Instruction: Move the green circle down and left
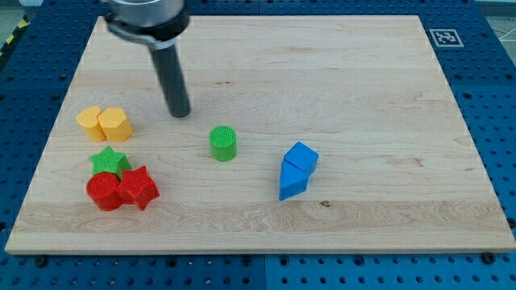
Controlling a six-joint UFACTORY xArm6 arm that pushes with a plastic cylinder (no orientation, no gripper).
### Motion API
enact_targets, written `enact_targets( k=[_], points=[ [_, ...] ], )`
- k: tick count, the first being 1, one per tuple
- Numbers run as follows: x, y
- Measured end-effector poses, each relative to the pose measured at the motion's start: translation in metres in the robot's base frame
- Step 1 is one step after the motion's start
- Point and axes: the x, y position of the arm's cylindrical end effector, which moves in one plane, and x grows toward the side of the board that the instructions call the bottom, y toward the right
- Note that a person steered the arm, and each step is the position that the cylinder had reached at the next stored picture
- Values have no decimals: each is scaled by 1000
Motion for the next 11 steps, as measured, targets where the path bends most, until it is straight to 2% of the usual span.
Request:
enact_targets(
  k=[2, 3, 4, 6, 10, 11],
  points=[
    [-2, 75],
    [23, 83],
    [47, 83],
    [67, 67],
    [84, 16],
    [87, 44]
  ],
)
